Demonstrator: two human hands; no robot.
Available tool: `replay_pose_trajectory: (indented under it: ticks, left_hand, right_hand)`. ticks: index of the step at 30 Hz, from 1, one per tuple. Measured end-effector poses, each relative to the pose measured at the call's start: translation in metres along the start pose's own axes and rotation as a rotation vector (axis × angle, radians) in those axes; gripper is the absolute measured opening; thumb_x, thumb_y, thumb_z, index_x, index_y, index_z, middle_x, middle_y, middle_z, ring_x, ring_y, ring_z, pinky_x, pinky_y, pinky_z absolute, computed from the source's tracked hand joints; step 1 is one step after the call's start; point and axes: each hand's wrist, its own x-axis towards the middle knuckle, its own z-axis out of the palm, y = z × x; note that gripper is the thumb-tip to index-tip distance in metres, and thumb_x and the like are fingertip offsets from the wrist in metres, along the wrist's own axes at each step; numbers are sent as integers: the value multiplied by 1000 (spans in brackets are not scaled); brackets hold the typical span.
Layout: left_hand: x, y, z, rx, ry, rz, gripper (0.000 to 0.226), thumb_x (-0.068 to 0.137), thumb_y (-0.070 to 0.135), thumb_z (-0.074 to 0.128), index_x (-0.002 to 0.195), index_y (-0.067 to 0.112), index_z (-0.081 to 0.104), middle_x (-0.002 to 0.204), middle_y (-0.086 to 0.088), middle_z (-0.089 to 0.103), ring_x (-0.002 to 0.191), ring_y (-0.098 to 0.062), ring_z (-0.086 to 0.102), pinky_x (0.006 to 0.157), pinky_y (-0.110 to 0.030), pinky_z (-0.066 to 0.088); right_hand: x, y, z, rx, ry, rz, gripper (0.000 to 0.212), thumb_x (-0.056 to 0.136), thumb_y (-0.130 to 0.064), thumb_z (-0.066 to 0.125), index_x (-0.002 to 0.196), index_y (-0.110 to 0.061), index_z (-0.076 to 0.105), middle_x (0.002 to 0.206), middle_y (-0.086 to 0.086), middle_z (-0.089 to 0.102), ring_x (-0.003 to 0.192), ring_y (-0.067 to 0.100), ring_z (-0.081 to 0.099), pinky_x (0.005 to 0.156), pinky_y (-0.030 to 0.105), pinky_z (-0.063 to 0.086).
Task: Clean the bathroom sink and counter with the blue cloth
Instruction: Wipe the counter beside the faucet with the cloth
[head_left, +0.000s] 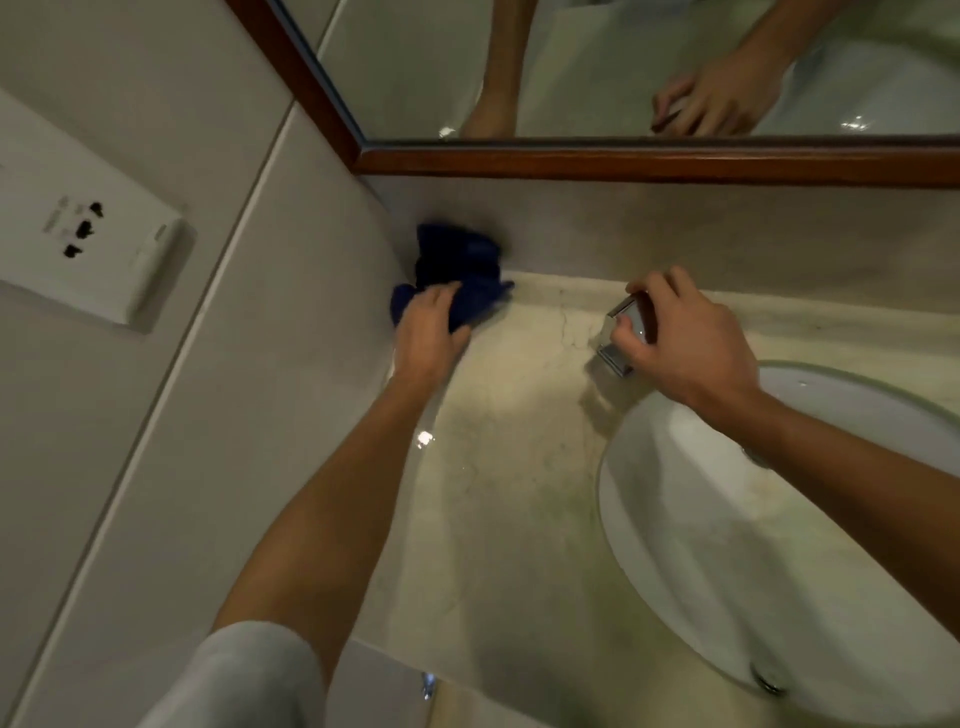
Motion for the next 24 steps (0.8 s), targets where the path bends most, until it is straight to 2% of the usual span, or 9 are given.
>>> replay_pose_trajectory:
  ticks: [2,6,9,11,13,15,16,19,24]
  left_hand:
    - [5,-5,29,26,-89,-8,65,88,28,67,146,9,49,147,-18,49,133,-37,45,113,-44,34]
    - [17,0,41,106,-67,-5,79,86,32,64,154,8,33,155,-21,37,141,-38,34,120,-50,26]
    - [23,-1,39,241,-94,7,75,86,33,64,151,8,38,156,-21,34,141,-38,34,117,-51,29]
    - [27,-3,40,335,-98,17,66,88,29,64,147,7,43,153,-21,38,136,-38,40,110,-48,37]
    - [35,-6,40,377,-65,52,52,90,19,65,138,4,50,139,-21,50,121,-38,53,91,-45,47]
    - [47,-10,37,425,-36,81,44,87,9,69,128,5,56,123,-19,59,105,-35,61,69,-39,46]
    - [53,-13,34,441,-44,82,44,86,6,70,128,6,56,121,-18,59,103,-33,61,64,-38,42]
    - [62,-23,28,409,-43,116,43,88,4,68,129,8,56,122,-19,59,102,-36,61,63,-42,45]
    - [31,-39,26,283,13,285,26,78,-1,71,101,5,61,102,-14,64,85,-32,63,58,-34,37]
  right_hand:
    - [0,0,1,-2,6,7,42,99,-46,49,131,-19,53,121,4,54,83,25,59,72,35,50]
    - [-1,-2,1,2,25,24,41,98,-44,51,130,-18,56,118,4,56,77,26,55,70,33,41]
    - [0,-3,1,4,28,23,40,98,-43,52,129,-17,56,117,4,57,74,25,53,69,33,41]
    - [-1,-3,1,0,33,19,40,98,-43,53,128,-17,56,117,4,57,74,27,54,68,33,42]
    - [-1,-3,1,-7,31,21,41,97,-43,53,129,-17,56,118,5,57,74,27,54,68,33,43]
    - [0,-3,2,-16,26,26,41,98,-43,54,130,-17,55,119,5,57,77,29,58,69,34,46]
    - [0,-3,2,-19,27,24,42,97,-43,54,130,-17,55,120,5,57,78,31,60,69,35,46]
    - [0,-2,2,-26,26,13,43,97,-44,53,131,-17,54,119,5,57,80,30,61,69,37,51]
    - [0,-2,2,-21,38,8,43,99,-48,51,131,-19,54,119,6,56,85,30,62,74,44,56]
